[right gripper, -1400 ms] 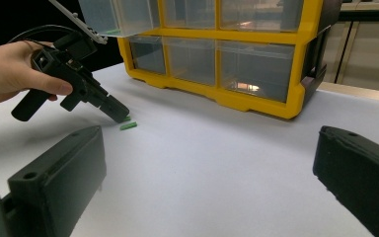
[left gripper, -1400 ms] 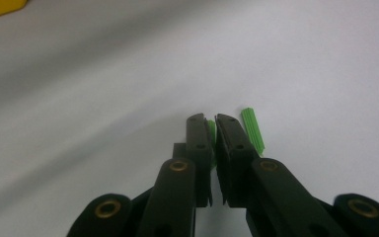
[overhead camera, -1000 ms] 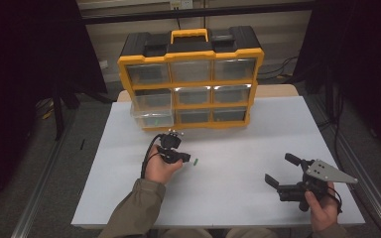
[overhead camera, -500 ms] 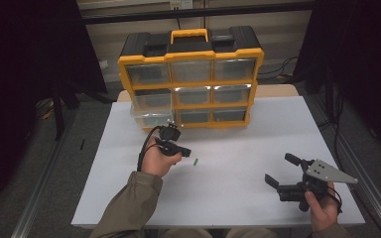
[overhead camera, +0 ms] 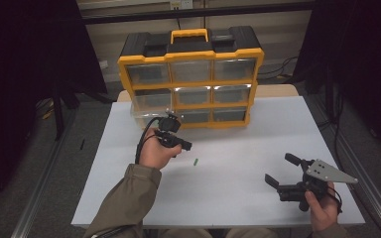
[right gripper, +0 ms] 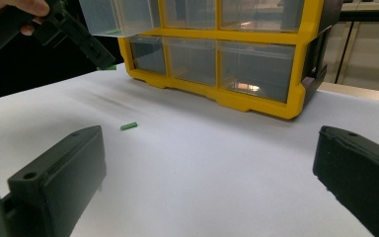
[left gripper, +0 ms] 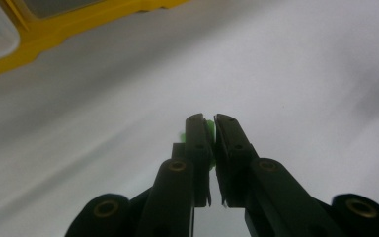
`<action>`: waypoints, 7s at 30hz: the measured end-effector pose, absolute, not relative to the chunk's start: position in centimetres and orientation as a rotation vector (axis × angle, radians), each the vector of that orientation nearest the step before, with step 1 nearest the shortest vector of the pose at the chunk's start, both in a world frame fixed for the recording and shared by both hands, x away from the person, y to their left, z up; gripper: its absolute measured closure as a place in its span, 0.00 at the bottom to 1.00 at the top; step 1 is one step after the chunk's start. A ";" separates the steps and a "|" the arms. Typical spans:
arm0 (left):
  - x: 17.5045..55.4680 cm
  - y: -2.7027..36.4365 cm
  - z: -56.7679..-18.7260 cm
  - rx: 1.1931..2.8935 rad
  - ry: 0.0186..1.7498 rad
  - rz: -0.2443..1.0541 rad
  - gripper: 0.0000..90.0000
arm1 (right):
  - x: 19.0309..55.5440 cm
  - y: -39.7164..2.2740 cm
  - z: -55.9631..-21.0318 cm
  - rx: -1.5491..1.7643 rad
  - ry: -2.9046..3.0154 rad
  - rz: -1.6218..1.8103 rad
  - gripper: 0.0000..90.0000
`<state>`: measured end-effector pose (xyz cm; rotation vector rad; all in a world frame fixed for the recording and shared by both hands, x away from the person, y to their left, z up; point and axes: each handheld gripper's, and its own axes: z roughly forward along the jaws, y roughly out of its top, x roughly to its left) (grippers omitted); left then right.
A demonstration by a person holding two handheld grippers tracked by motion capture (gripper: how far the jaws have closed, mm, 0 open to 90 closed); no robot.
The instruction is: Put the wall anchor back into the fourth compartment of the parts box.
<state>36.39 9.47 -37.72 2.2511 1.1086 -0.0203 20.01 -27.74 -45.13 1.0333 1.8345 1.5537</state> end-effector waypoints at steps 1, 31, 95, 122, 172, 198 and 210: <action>36.5 9.5 -37.5 2.257 1.097 -0.019 0.95 | 20.0 -27.7 -45.1 1.034 1.834 1.551 0.00; 37.8 9.3 -34.6 2.264 1.129 -0.031 0.95 | 20.0 -27.8 -45.2 1.025 1.836 1.551 0.00; 39.7 10.7 -27.6 2.163 1.231 0.027 0.95 | 20.0 -27.8 -45.1 1.016 1.835 1.549 0.00; 40.4 12.5 -26.0 2.107 1.290 0.108 0.95 | 20.0 -27.8 -45.1 1.013 1.836 1.552 0.00; 42.2 15.2 -26.6 2.023 1.431 0.222 0.95 | 20.0 -27.8 -45.2 1.013 1.836 1.551 0.00; 42.7 15.7 -28.0 2.041 1.490 0.301 0.94 | 20.0 -27.8 -45.2 1.012 1.836 1.554 0.00; 42.7 15.7 -28.0 2.040 1.488 0.305 0.91 | 20.0 -27.8 -45.2 1.018 1.840 1.555 0.00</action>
